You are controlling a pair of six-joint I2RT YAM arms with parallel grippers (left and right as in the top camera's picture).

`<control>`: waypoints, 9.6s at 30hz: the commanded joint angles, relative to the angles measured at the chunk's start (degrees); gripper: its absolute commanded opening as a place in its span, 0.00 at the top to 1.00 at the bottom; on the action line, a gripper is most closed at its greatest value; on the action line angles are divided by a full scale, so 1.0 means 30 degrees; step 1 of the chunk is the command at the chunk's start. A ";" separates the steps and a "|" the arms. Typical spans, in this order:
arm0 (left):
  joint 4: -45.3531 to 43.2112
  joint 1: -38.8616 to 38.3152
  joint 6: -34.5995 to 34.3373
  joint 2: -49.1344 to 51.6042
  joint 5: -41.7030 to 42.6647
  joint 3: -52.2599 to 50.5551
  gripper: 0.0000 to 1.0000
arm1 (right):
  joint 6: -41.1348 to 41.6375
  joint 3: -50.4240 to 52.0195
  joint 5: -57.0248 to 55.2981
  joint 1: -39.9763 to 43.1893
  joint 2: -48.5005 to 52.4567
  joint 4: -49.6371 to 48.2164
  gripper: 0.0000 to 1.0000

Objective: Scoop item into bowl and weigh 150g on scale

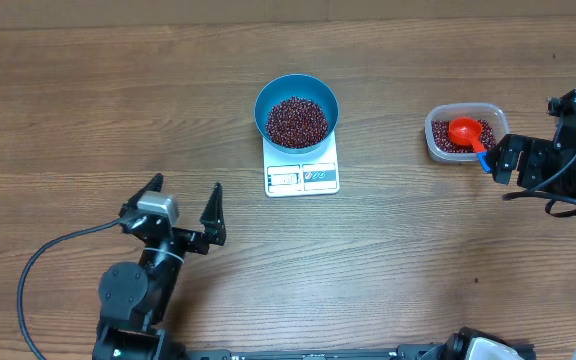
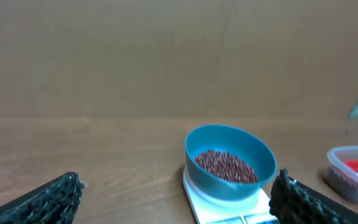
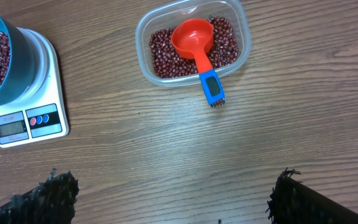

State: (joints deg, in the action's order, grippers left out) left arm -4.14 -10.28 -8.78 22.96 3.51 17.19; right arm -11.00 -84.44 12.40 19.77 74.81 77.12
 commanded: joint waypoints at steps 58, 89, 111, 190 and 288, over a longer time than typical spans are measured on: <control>-0.1880 0.4036 0.1756 -0.7606 -0.0197 -0.5639 0.01 | -0.0146 -0.0379 -0.0131 -0.0073 0.0000 -0.0102 0.00; 0.2863 0.4167 0.2266 -0.7606 0.0204 -0.5646 0.01 | -0.0146 -0.0379 -0.0131 -0.0073 0.0000 -0.0102 0.00; 0.2790 0.4175 0.2288 -0.7584 0.0189 -0.5639 0.00 | -0.0146 -0.0379 -0.0131 -0.0073 0.0000 -0.0102 0.00; 0.2790 0.4175 0.2288 -0.7584 0.0189 -0.5639 0.01 | -0.0138 0.0248 0.2484 -0.0073 -0.3089 -0.3483 0.00; 0.2790 0.4175 0.2288 -0.7584 0.0189 -0.5639 0.01 | 0.4167 2.8006 0.5763 -0.2222 -2.4152 -2.8800 0.00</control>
State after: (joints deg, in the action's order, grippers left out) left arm 4.10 1.67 -1.34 0.84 4.08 0.49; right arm 0.62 -1.04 31.97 13.93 4.71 -10.04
